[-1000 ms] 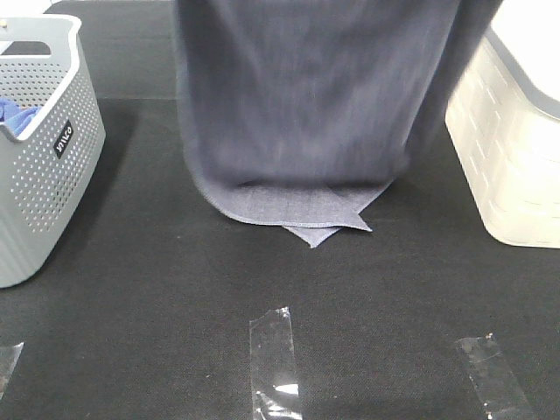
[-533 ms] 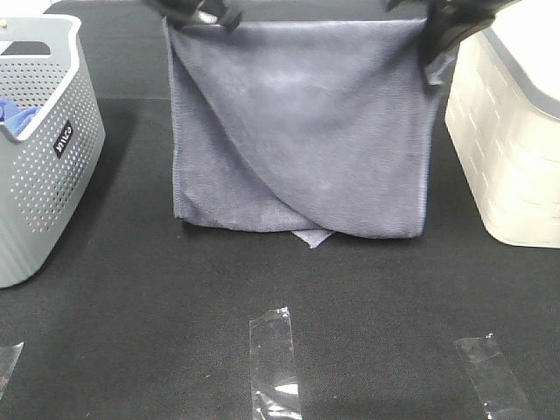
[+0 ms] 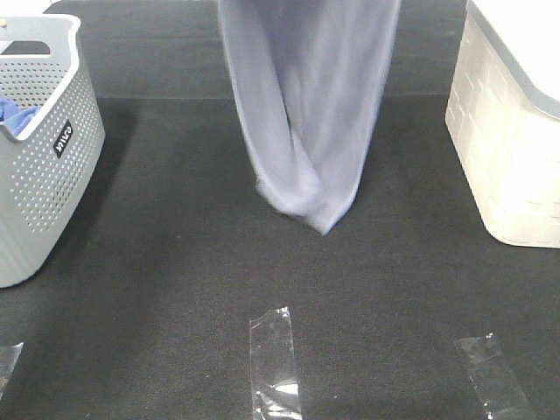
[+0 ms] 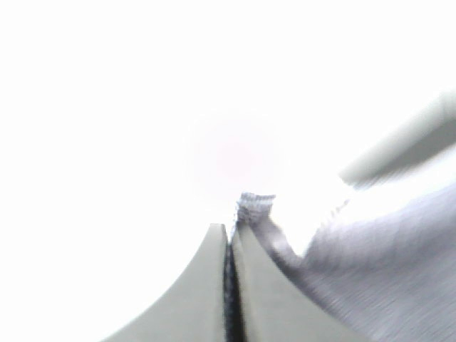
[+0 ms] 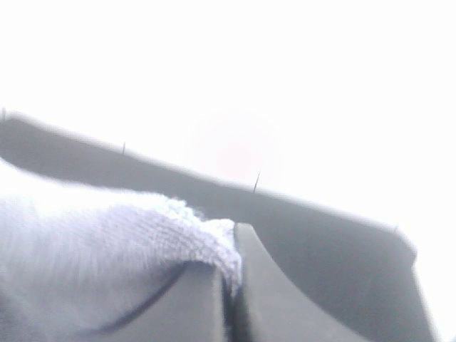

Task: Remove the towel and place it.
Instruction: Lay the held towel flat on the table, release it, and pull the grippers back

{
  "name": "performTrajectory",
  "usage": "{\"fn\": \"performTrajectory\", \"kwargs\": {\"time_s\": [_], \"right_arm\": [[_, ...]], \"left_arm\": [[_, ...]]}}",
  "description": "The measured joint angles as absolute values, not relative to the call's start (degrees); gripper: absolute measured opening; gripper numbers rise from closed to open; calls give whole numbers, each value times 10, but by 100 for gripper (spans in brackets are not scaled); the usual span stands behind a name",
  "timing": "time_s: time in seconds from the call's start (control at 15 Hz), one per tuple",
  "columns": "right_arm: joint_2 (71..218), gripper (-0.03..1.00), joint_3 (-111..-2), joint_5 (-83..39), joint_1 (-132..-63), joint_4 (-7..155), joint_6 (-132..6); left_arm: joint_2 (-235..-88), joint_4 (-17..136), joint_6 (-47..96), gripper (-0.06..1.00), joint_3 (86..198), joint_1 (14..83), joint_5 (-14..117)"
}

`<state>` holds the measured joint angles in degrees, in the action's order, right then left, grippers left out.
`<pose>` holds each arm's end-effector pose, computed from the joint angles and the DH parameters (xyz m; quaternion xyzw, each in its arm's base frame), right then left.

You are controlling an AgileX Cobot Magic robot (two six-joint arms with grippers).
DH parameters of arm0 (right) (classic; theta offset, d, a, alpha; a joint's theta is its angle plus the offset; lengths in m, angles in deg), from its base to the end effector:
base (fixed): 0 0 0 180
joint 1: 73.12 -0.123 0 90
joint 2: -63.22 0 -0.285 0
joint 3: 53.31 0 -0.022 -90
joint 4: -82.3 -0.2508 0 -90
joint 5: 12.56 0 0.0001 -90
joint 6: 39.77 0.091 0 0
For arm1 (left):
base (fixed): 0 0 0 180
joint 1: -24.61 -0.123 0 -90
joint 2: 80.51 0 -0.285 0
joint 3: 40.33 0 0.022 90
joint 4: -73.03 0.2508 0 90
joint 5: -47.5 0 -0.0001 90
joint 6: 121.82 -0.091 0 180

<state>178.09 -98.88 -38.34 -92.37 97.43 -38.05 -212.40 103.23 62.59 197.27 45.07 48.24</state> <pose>0.4158 0.1342 0.4839 -0.1597 0.7153 0.0016 0.6803 0.4815 -0.1790 0.4478 0.2365 0.5604 0.0389 0.7928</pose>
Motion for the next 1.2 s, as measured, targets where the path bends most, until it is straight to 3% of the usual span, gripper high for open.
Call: {"fn": "performTrajectory", "kwargs": {"time_s": [0.2,0.33,0.53,0.87,1.0,1.2], "right_arm": [[1751,0,-1015,-398,-924,977,-398],[1750,0,-1015,-444,-924,977,-398],[1769,0,-1005,-579,-924,951,-398],[1779,0,-896,-674,-926,859,-410],[1779,0,-845,-730,-925,840,-411],[1779,0,-816,-809,-925,832,-411]], "left_arm": [[-2109,1032,628,0,2014,452,395],[-2109,1033,628,0,2014,452,472],[-2117,1016,629,0,2014,454,719],[-2138,890,627,0,2010,455,1061],[-2165,831,606,0,2006,454,1157],[-2156,785,597,0,1957,453,1167]]}}
